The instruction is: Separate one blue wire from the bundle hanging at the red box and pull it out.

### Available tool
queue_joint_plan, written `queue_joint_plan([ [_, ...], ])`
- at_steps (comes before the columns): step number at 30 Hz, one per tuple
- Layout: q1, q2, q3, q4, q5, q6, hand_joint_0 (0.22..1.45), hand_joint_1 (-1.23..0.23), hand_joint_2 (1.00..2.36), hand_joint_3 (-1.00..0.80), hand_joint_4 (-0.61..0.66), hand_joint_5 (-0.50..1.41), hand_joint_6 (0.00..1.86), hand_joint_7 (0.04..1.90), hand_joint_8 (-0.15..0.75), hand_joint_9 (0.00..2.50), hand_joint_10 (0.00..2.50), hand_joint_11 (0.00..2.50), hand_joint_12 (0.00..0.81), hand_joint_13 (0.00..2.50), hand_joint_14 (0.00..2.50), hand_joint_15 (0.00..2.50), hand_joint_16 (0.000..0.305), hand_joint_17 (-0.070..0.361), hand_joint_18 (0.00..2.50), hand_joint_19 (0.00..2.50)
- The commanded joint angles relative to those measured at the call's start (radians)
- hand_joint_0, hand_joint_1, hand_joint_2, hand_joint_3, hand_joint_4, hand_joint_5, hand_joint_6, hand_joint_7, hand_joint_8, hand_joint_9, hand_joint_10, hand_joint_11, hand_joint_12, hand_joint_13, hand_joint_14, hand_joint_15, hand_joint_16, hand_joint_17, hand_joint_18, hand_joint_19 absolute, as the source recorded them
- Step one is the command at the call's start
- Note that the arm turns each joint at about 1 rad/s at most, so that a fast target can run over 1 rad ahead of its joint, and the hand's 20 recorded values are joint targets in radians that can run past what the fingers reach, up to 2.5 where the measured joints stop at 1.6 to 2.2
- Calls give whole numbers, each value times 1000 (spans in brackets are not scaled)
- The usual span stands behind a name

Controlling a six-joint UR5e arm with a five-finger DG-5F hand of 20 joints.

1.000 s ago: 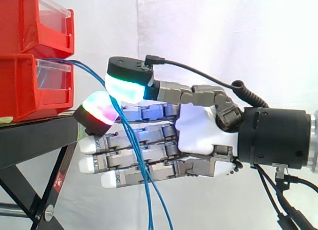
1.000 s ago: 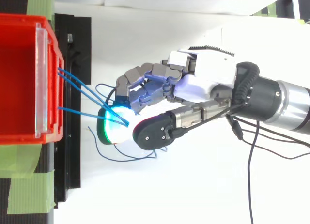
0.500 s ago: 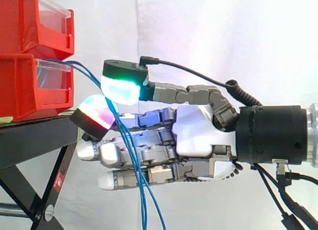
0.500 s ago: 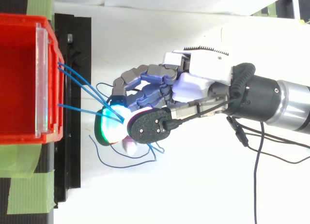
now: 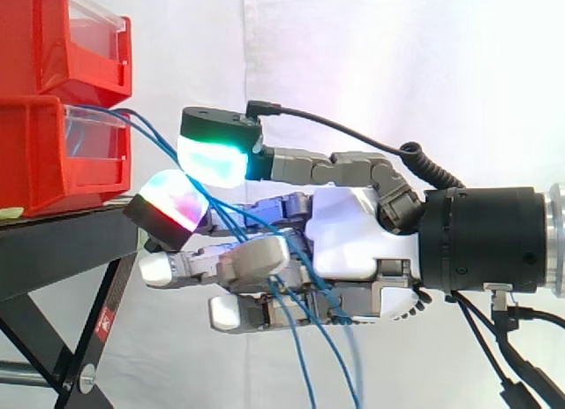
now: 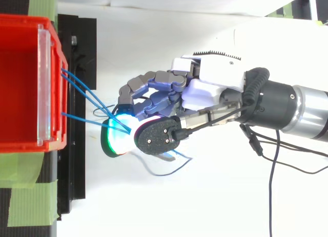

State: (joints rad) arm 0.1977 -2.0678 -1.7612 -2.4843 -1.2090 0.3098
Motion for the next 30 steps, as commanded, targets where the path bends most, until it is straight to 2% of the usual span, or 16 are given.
queue_joint_plan([
  [1,0,0,-1,-1,0,0,653,-737,1030,-73,218,-188,800,1026,341,761,14,721,338,1168,327,1531,50,112,972,979],
  [2,0,3,0,-1,-1,-3,653,-736,1031,-73,217,-188,801,1025,343,761,16,729,330,1128,568,1485,50,113,1011,1054],
  [3,0,11,0,-1,-1,-8,653,-737,1030,-72,217,-189,801,1022,345,763,15,748,334,1114,693,1458,50,113,1042,1112],
  [4,0,14,0,-1,-1,-12,653,-737,1030,-72,215,-189,801,1022,348,764,16,747,331,1108,730,1452,50,112,1050,1144],
  [7,0,32,0,-7,-1,-44,654,-737,1030,-77,219,-189,802,1018,345,769,16,765,333,1067,1049,1384,49,109,1134,1258],
  [8,0,37,0,-13,-1,-54,654,-737,1030,-77,212,-189,801,1022,345,771,16,767,329,1062,1178,1334,48,108,1158,1267],
  [10,0,44,0,-34,-1,-81,654,-736,1030,-76,218,-189,802,1017,347,773,15,774,329,1053,1248,1344,46,104,1174,1341],
  [12,0,52,0,-50,-3,-97,654,-735,1030,-81,219,-190,801,1017,345,774,15,776,332,1027,1465,1280,45,101,1195,1422],
  [14,0,57,0,-57,-3,-107,654,-735,1030,-84,220,-190,800,1027,348,776,15,788,333,1014,1568,1260,43,97,1222,1497],
  [15,0,72,0,-65,-3,-126,655,-735,1029,-86,220,-190,802,1014,349,778,13,778,332,1003,1642,1238,42,96,1236,1535],
  [20,0,98,0,-96,-1,-172,656,-734,1030,-93,219,-190,801,1012,344,782,14,805,331,982,1778,1237,41,93,1263,1619],
  [21,0,115,0,-119,0,-204,656,-734,1029,-93,216,-191,801,1014,344,783,15,815,334,979,1810,1222,41,92,1266,1619],
  [25,0,130,0,-145,0,-259,657,-735,1029,-97,221,-191,801,1015,346,829,14,932,331,947,1983,1219,41,92,1284,1644],
  [29,0,130,0,-148,-1,-282,656,-733,1029,-98,213,-192,802,1012,335,975,0,1426,343,906,2153,1262,41,92,1294,1640],
  [30,0,130,0,-148,0,-282,657,-733,1029,-101,214,-192,803,1009,323,940,336,1381,346,883,2189,1242,40,91,1275,1617],
])
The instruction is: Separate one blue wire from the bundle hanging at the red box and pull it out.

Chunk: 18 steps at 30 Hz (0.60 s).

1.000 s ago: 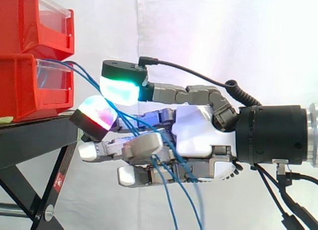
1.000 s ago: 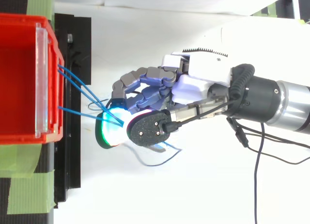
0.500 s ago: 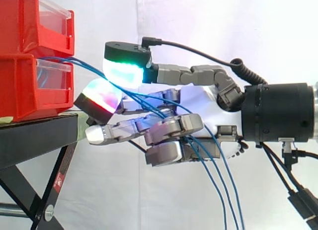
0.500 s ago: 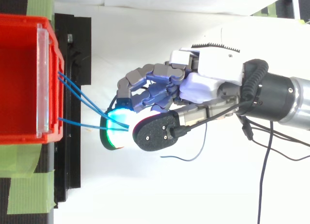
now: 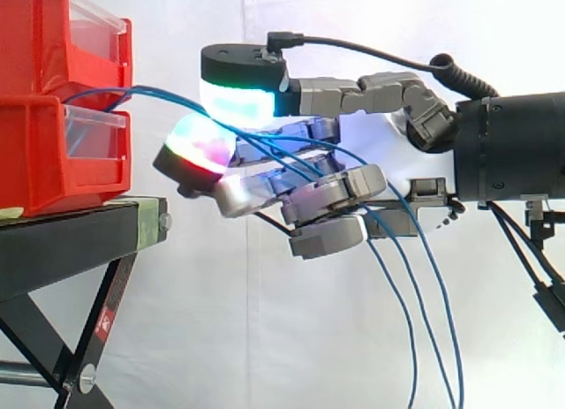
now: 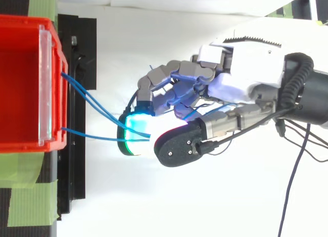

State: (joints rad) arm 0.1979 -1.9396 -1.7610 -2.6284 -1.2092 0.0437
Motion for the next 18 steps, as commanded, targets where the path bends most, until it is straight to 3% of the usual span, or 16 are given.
queue_joint_plan([
  [1,0,2,0,-4,0,-16,657,-733,1029,-101,214,-192,803,1009,323,927,420,1394,351,880,2192,1234,41,93,1271,1611],
  [2,0,2,0,-2,0,-18,657,-732,1029,-101,215,-192,803,1006,313,897,765,1342,344,876,2189,1231,42,94,1262,1596],
  [6,0,2,0,-2,0,-19,657,-730,1030,-108,215,-193,803,1009,305,869,1043,1320,343,862,2175,1223,42,94,1245,1592],
  [18,-5,2,0,-5,-1,-19,658,-740,1030,-112,244,-192,801,971,305,831,1105,1314,353,836,2143,1235,43,96,1200,1573],
])
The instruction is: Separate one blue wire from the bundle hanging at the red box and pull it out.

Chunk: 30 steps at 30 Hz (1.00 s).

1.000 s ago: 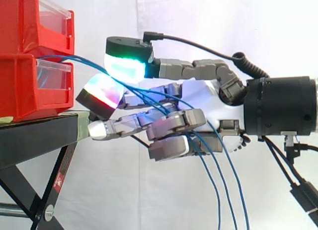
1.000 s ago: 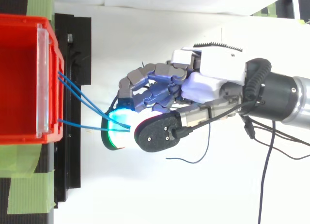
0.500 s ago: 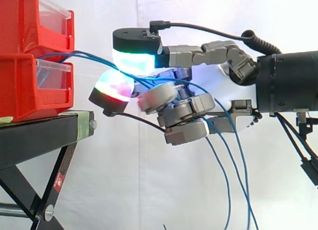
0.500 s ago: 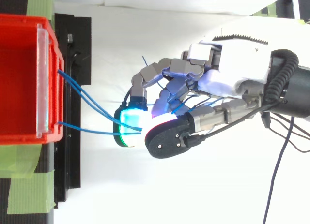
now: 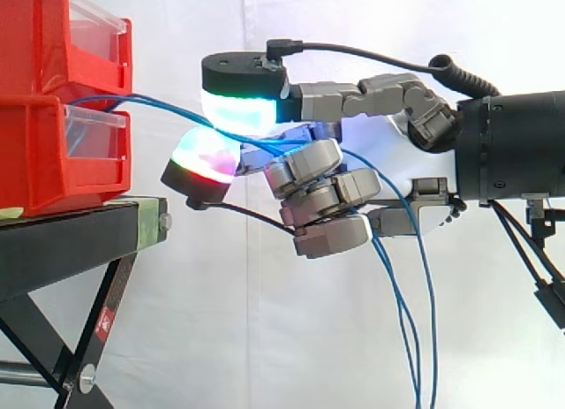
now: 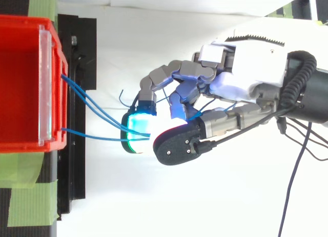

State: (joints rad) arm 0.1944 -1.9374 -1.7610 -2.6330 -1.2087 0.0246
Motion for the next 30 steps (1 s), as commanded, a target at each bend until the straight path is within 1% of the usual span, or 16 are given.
queue_joint_plan([
  [1,-4,0,0,-1,-5,0,659,-745,1030,-113,241,-192,800,974,306,828,1110,1319,360,834,2144,1251,42,95,1195,1580],
  [5,-6,11,5,-1,0,-3,664,-781,1030,-127,247,-190,798,963,311,795,1150,1306,356,807,2158,1259,42,94,1174,1584],
  [7,-6,26,3,-5,0,-14,666,-788,1029,-133,244,-190,798,955,313,785,1156,1318,353,793,2160,1265,42,93,1162,1577],
  [9,-6,38,5,-13,1,-49,672,-820,1029,-144,253,-192,805,959,312,776,1174,1315,352,782,2174,1255,41,92,1156,1586],
  [11,-7,45,5,-18,0,-69,673,-824,1029,-148,254,-193,810,952,316,768,1188,1308,352,779,2173,1266,41,92,1151,1583],
  [13,-9,52,3,-22,0,-101,673,-830,1028,-149,256,-194,815,956,309,755,1213,1317,356,763,2179,1278,40,91,1137,1584],
  [15,-10,55,5,-22,1,-141,675,-838,1028,-152,251,-196,820,960,313,740,1222,1325,354,760,2189,1260,40,90,1131,1576],
  [17,-10,57,5,-22,1,-160,674,-842,1028,-148,244,-197,824,962,309,738,1238,1310,354,750,2191,1281,40,90,1123,1563],
  [20,-12,55,5,-22,0,-203,677,-846,1028,-152,241,-199,828,969,313,731,1258,1308,352,741,2203,1265,39,88,1109,1562],
  [23,-13,57,5,-21,0,-224,678,-850,1028,-149,237,-199,828,979,310,725,1267,1308,352,734,2206,1279,40,89,1106,1558],
  [27,-13,57,5,-21,-2,-235,690,-863,1028,-147,230,-204,837,975,304,700,1282,1302,355,716,2227,1275,39,87,1082,1552],
  [30,-16,57,5,-21,-3,-245,692,-868,1029,-143,233,-206,841,975,307,694,1288,1303,352,696,2232,1284,40,89,1060,1544],
])
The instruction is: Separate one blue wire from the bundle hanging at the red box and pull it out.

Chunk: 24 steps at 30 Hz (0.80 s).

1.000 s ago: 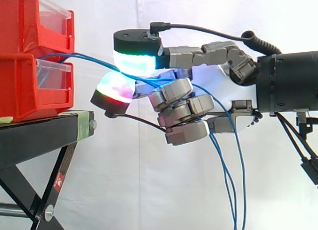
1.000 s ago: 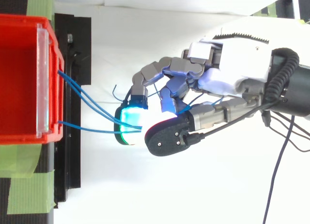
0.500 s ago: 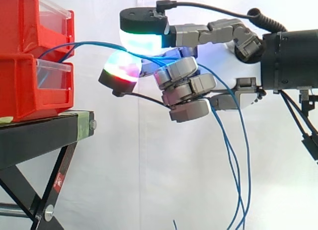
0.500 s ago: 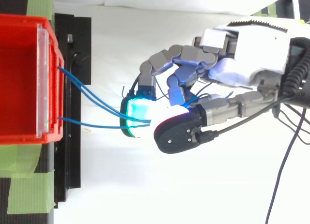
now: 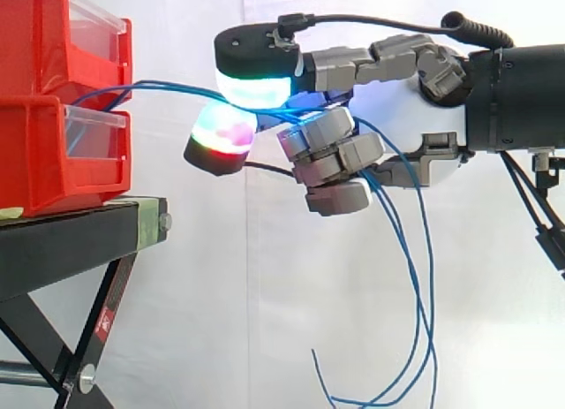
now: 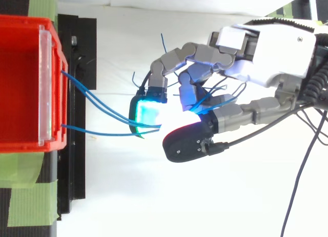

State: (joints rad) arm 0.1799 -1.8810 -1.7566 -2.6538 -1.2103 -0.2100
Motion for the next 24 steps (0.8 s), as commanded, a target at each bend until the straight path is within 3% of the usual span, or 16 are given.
queue_joint_plan([
  [1,-2,0,-1,0,-2,-14,692,-869,1028,-143,234,-207,842,980,306,694,1287,1304,351,695,2234,1282,39,88,1060,1548],
  [13,-11,3,0,3,-3,-51,720,-905,1028,-158,231,-214,852,997,301,648,1284,1324,351,640,2269,1294,38,85,1001,1530],
  [24,-19,33,0,3,-3,-157,725,-988,1018,-283,237,-235,862,990,300,569,1329,1318,354,590,2282,1323,38,85,945,1452],
])
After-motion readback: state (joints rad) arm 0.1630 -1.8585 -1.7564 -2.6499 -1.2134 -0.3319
